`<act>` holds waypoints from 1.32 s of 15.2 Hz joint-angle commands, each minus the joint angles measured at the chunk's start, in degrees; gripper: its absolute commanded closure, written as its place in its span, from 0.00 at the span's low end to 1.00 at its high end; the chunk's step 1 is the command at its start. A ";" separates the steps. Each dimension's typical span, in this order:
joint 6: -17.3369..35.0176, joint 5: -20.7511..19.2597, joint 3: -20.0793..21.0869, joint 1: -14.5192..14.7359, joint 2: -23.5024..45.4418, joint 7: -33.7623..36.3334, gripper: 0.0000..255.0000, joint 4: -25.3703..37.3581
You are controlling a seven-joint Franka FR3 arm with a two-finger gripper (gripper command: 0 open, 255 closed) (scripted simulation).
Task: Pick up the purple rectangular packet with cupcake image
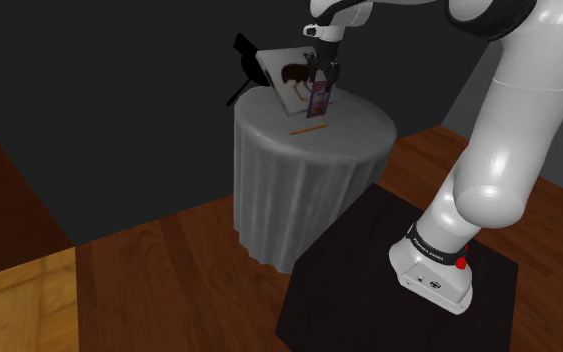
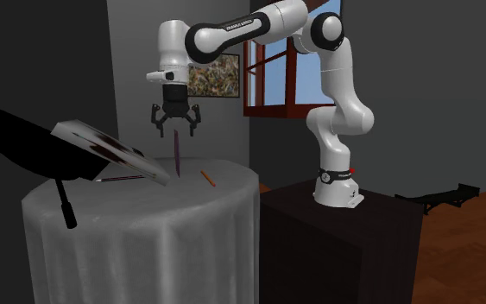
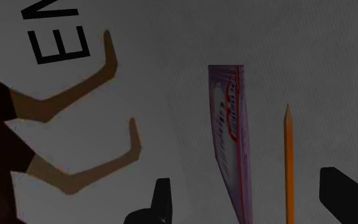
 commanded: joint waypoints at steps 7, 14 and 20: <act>1.13 0.33 0.10 -0.05 0.55 -0.15 1.00 -0.63; -0.26 0.05 0.01 -0.03 0.10 -0.02 1.00 0.38; -4.58 -0.61 -0.18 0.03 -0.89 0.39 1.00 3.86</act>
